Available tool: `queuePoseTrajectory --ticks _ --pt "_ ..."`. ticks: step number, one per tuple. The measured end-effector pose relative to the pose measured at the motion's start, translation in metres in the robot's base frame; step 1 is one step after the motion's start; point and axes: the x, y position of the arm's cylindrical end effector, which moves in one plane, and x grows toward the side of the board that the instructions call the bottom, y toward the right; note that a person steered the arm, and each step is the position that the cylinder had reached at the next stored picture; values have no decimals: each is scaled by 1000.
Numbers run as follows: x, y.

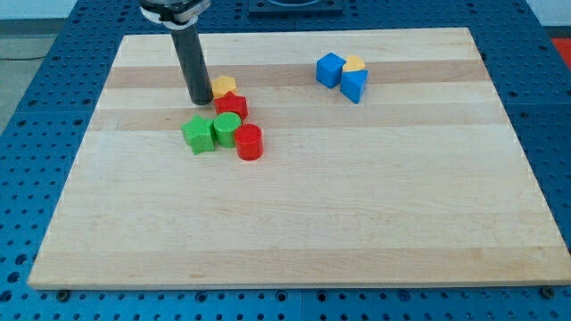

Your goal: Push the hexagon into the blue cube

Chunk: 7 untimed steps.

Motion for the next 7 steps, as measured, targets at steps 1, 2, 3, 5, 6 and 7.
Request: queuePoseTrajectory --ticks 1,2,3,5,6,7 --pt "0 25" --pt "-13 34" --pt "-23 51" --pt "-34 63" --pt "-41 61" --pt "-40 79"
